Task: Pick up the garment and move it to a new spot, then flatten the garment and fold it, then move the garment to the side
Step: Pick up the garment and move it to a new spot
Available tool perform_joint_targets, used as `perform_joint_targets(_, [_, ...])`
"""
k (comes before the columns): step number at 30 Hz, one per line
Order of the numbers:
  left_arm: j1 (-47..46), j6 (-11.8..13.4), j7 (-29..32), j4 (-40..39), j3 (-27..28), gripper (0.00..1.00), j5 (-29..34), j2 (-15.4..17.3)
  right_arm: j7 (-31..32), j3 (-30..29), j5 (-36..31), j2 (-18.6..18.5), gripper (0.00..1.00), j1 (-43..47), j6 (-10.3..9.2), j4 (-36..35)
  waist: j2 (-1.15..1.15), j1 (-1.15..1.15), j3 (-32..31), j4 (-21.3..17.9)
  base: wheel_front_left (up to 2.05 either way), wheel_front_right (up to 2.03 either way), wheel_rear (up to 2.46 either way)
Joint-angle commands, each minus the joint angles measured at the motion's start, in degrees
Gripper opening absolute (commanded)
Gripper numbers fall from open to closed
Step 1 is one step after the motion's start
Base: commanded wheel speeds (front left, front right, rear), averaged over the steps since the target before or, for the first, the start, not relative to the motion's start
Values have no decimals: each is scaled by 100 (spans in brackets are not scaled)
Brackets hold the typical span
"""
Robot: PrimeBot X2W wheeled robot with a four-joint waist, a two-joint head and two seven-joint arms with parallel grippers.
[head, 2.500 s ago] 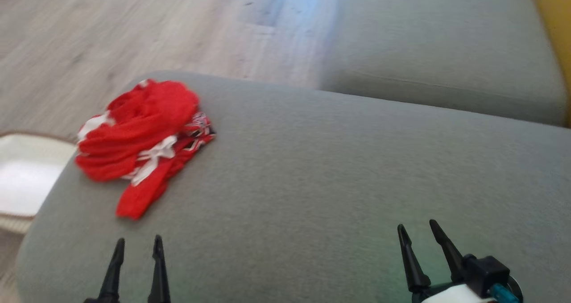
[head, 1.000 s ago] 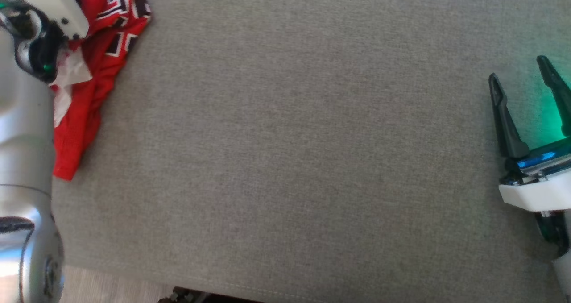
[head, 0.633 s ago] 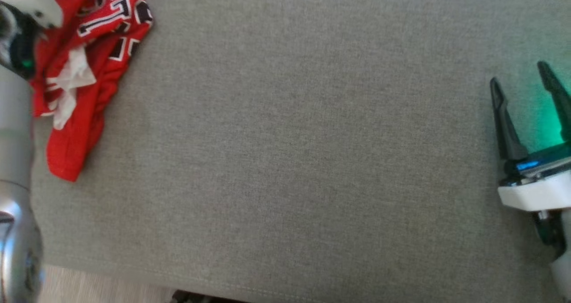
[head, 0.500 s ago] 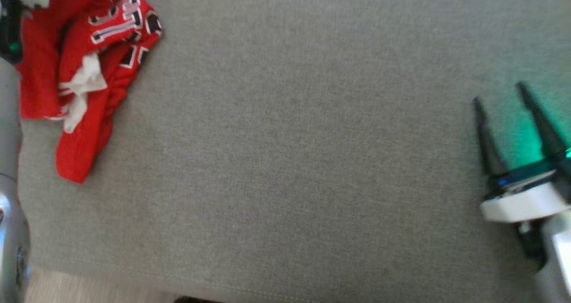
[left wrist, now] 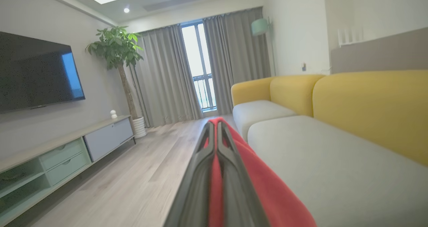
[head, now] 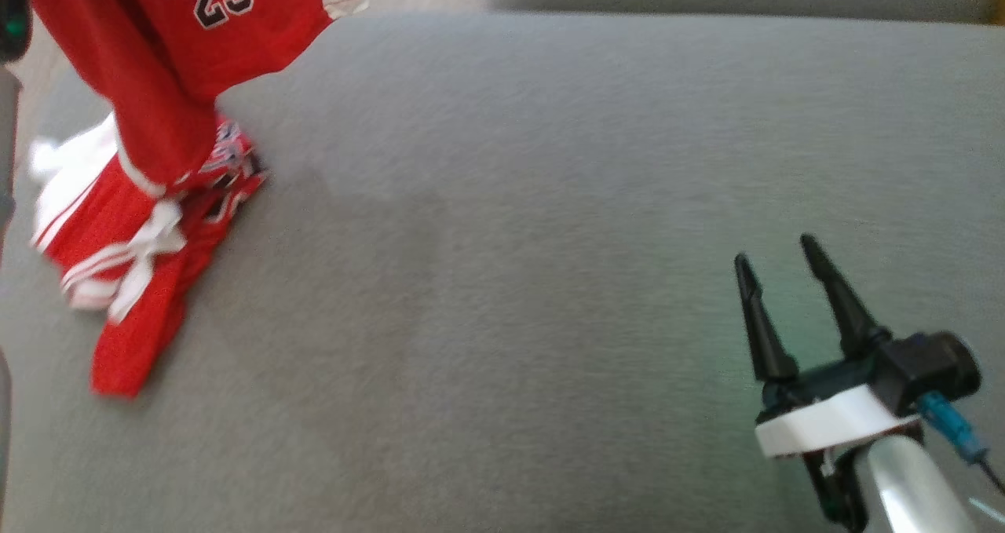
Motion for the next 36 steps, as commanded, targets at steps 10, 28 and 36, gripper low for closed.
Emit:
perform_joint_targets(10, [-379,10,297,-1003,-763,0,-616,-134,2,113,11,418,100,165,-4,-170,0,3,-887,-1706,0,0,0])
perform_joint_targets(28, [2810,68,-843,-1015,-1704,0,-1079,-1623,2,-43,-3,540,100,156,-4,-261,0,3,-611,-2302,0,0,0])
perform_joint_targets(36, [4856,75,-1007,-1269,-2390,70,-1643,-1920,2,-163,-2,539,100,401,-4,-175,0,3,-697,-1950,0,0,0])
